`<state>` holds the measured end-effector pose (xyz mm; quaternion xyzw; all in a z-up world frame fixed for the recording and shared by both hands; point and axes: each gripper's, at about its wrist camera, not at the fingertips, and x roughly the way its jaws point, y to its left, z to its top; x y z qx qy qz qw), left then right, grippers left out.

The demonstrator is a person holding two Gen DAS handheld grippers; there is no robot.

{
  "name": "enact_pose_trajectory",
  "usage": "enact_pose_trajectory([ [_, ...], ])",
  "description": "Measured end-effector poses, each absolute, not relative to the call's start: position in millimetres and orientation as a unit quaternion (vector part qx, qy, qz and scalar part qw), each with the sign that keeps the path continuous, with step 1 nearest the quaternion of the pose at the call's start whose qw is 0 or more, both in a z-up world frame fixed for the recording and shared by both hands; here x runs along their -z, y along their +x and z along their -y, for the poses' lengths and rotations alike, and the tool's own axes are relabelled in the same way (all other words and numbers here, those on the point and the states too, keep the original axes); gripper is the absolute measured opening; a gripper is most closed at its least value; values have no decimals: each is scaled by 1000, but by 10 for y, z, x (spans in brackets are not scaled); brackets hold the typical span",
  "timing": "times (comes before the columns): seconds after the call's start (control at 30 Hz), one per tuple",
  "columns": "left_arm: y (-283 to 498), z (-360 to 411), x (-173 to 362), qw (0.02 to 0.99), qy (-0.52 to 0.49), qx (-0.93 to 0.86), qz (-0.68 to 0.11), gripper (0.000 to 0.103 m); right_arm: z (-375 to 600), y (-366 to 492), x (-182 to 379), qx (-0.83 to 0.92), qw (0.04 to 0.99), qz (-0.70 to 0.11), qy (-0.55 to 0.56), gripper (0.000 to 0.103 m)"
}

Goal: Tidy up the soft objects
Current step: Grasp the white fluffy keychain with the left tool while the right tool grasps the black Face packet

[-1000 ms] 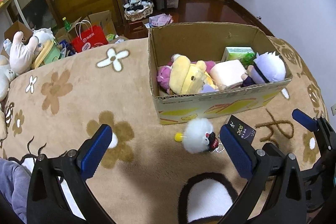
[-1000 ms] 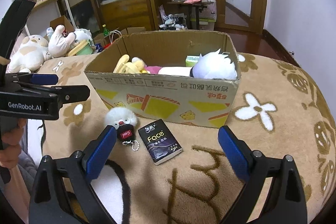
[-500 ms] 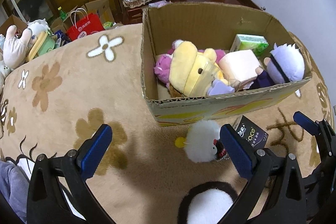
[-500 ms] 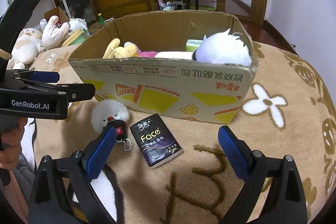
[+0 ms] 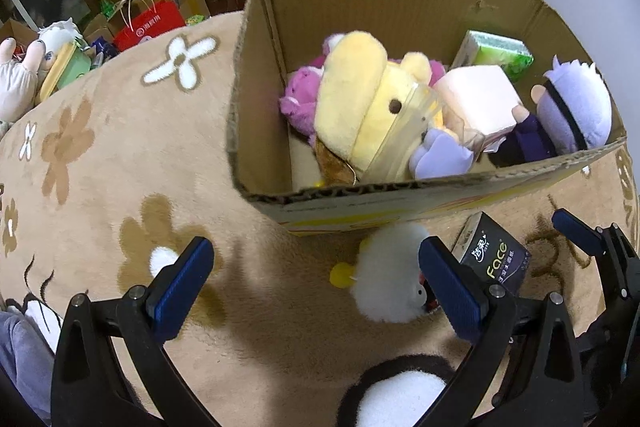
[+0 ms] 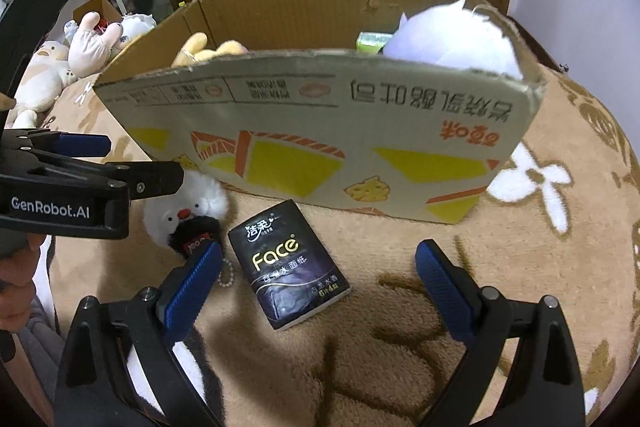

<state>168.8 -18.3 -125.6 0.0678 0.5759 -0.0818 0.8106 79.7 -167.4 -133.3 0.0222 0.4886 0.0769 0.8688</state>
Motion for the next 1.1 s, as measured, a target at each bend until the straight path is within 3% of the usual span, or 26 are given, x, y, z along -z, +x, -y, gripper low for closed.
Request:
enact_pose_trajectory([
  [0.77, 1844, 173, 1571, 778, 39, 113, -616, 101, 1543, 989, 1596, -73, 854, -515, 4, 101],
  [1.03, 1814, 151, 1613, 764, 19, 138, -630, 99, 1584, 964, 1636, -61, 854, -518, 0, 87],
  [1.1, 1804, 165, 1637, 761, 20, 140, -633, 93, 1619, 968, 1648, -58, 854, -518, 2, 84],
])
